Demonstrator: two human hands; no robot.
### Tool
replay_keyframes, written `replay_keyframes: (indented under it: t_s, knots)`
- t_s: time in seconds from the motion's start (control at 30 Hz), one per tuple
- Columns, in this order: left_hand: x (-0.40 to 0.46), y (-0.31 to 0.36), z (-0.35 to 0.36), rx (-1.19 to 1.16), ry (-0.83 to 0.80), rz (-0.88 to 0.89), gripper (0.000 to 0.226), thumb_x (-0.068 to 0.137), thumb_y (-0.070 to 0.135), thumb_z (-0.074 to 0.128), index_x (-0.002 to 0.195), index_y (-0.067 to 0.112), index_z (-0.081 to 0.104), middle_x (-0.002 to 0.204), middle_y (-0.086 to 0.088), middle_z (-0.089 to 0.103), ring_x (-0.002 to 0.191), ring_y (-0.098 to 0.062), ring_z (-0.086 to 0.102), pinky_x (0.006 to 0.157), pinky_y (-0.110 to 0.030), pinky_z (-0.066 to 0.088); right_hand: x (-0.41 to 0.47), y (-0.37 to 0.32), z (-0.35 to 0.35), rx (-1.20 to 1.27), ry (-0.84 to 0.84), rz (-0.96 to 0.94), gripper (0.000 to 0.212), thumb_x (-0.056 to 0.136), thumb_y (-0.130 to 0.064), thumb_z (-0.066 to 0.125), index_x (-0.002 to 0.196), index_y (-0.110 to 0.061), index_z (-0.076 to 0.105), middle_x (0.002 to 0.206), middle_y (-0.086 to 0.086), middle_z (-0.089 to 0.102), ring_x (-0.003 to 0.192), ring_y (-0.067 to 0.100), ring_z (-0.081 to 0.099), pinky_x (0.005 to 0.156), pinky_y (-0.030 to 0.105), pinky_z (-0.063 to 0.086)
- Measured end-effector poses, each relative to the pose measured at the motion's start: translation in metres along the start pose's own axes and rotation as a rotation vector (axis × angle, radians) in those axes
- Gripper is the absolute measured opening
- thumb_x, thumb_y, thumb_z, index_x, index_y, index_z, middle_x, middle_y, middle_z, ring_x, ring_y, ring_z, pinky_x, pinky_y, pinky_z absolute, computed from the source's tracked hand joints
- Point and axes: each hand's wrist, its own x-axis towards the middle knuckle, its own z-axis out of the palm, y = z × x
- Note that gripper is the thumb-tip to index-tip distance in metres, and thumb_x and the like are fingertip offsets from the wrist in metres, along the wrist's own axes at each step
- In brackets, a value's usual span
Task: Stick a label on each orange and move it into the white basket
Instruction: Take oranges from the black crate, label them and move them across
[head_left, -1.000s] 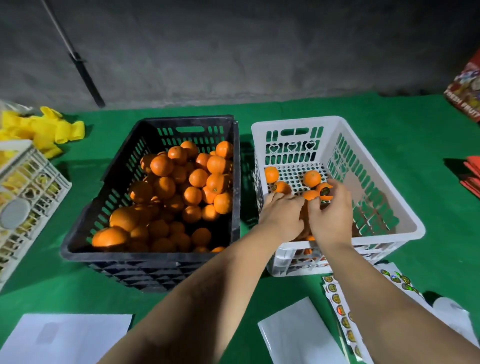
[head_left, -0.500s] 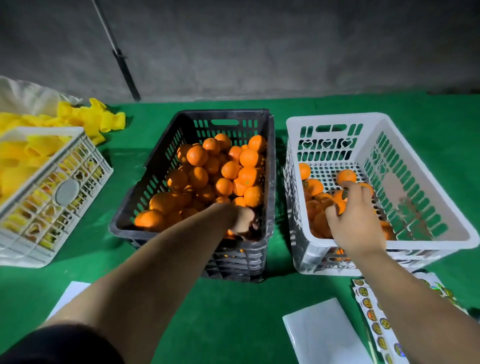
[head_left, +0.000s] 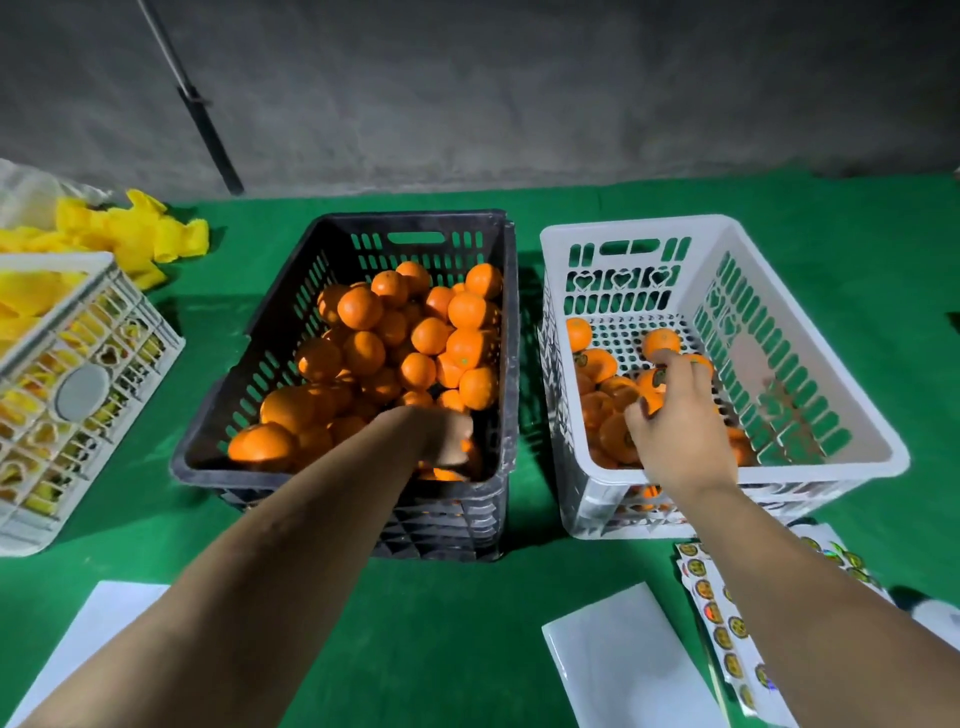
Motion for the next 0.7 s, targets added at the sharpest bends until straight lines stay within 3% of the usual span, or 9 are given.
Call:
replay_keyframes:
  t_s: [0.1,0.2,0.3,0.4,0.5,0.57,0.63,0.7]
  knots:
    - [-0.022,-0.012,-0.011,-0.406,0.265,0.099,0.062,0.095,0.028,0.074,0.149,0.018,0.045,0.139,-0.009,0.056,0.122,-0.033,0.06,0.099,-0.048,0.055,0.006,0.006,-0.002,0.118,-0.056,-0.006,0.058,0.102,-0.018,0.061,0.15,-0.035,0.034,0.144,-0.005,0.033,0.063,0.009,0.058,0.057,0.018,0.043]
    - [-0.061,-0.003,-0.004,-0.761,0.626,0.283,0.066,0.088,0.052,0.078,0.142,0.026,0.052,0.13,0.007,0.059,0.115,-0.014,0.063,0.086,-0.03,0.055,0.01,0.01,-0.01,0.283,-0.114,0.009,0.07,0.097,-0.026,0.073,0.152,-0.042,0.033,0.147,-0.012,0.033,0.092,0.005,0.061,0.084,0.028,0.049]
    - [-0.099,0.028,0.022,-0.906,0.845,0.451,0.06,0.083,0.061,0.077,0.136,0.046,0.052,0.137,0.011,0.055,0.119,-0.007,0.061,0.091,-0.027,0.055,0.008,0.01,-0.022,0.388,-0.118,0.024,0.072,0.098,-0.014,0.07,0.154,-0.041,0.036,0.157,-0.006,0.033,0.105,0.013,0.066,0.089,0.032,0.053]
    - [-0.123,0.059,0.053,-1.15,0.837,0.628,0.057,0.082,0.039,0.086,0.128,0.055,0.057,0.141,0.002,0.057,0.122,-0.013,0.065,0.094,-0.027,0.057,-0.015,-0.013,-0.037,0.567,-0.035,0.042,0.066,0.098,-0.006,0.068,0.152,-0.036,0.043,0.148,-0.002,0.046,0.098,-0.002,0.068,0.081,0.017,0.053]
    - [-0.138,0.075,0.076,-1.172,0.847,0.659,0.06,0.081,0.034,0.087,0.131,0.051,0.058,0.14,0.001,0.054,0.122,-0.014,0.065,0.093,-0.023,0.055,-0.059,-0.056,-0.053,0.848,0.005,-0.03,0.068,0.091,-0.005,0.076,0.147,-0.035,0.051,0.118,-0.012,0.064,0.083,-0.014,0.064,0.075,0.007,0.051]
    - [-0.144,0.082,0.083,-1.158,0.845,0.665,0.061,0.082,0.03,0.085,0.136,0.041,0.057,0.14,0.004,0.053,0.122,-0.017,0.065,0.093,-0.024,0.055,-0.087,-0.084,-0.065,0.962,-0.036,-0.145,0.074,0.085,-0.005,0.08,0.142,-0.044,0.054,0.098,-0.021,0.068,0.082,-0.005,0.064,0.082,0.01,0.052]
    - [-0.15,0.088,0.087,-1.19,0.821,0.676,0.063,0.084,0.023,0.086,0.138,0.035,0.056,0.143,0.003,0.054,0.123,-0.02,0.065,0.097,-0.029,0.056,-0.105,-0.106,-0.077,0.98,-0.113,-0.22,0.076,0.083,-0.007,0.08,0.14,-0.05,0.054,0.084,-0.011,0.07,0.094,0.007,0.065,0.094,0.019,0.053]
    - [-0.158,0.092,0.087,-1.207,0.815,0.696,0.064,0.083,0.026,0.085,0.138,0.039,0.057,0.143,0.004,0.055,0.124,-0.02,0.065,0.101,-0.034,0.056,-0.115,-0.116,-0.09,0.937,-0.177,-0.259,0.077,0.084,-0.007,0.078,0.141,-0.051,0.051,0.079,0.002,0.069,0.092,0.009,0.066,0.101,0.031,0.052]
